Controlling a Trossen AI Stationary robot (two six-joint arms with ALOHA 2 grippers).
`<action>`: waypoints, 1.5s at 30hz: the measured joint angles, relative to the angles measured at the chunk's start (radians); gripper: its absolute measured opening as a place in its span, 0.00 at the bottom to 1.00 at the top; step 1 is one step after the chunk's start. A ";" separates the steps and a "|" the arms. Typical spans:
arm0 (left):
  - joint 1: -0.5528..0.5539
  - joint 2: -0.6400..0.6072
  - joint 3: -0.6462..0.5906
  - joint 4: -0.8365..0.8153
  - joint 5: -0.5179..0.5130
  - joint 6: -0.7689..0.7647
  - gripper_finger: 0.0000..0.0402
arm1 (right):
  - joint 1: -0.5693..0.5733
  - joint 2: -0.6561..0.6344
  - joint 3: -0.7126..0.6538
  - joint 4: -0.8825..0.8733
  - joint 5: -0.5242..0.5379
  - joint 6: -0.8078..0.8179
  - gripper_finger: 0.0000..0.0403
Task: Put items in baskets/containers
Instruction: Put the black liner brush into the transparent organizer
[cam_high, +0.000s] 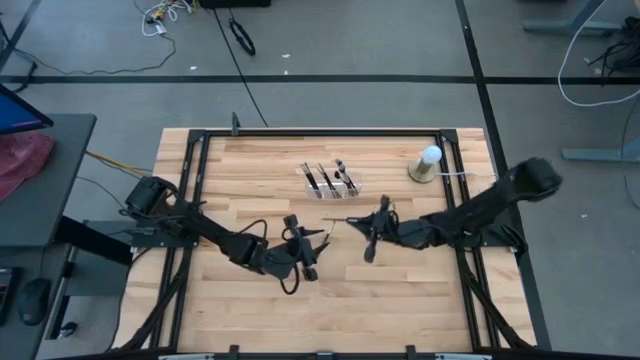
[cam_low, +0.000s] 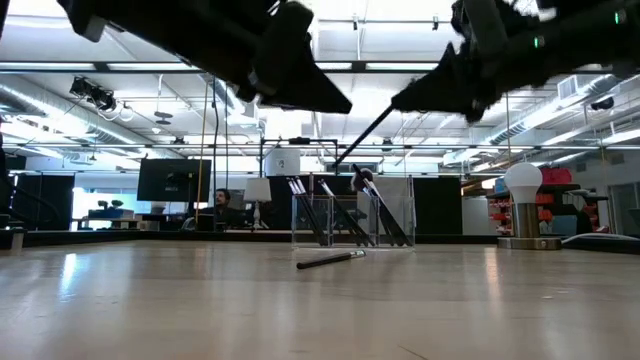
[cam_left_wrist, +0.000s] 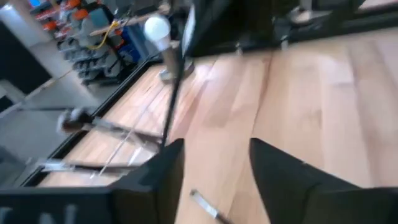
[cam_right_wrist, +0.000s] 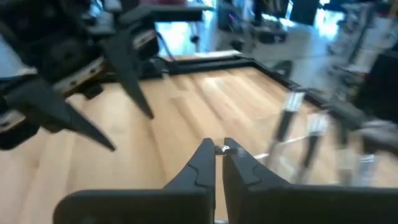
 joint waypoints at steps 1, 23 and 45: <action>-0.004 -0.006 0.000 -0.037 -0.016 -0.029 0.49 | -0.005 -0.053 0.030 -0.118 0.010 0.014 0.01; 0.078 -0.002 -0.246 0.010 0.059 -0.483 0.49 | -0.446 0.153 0.761 -1.240 -0.368 -0.094 0.01; 0.078 -0.002 -0.246 0.022 0.033 -0.481 0.49 | -0.590 0.329 0.844 -1.321 -0.640 -0.146 0.02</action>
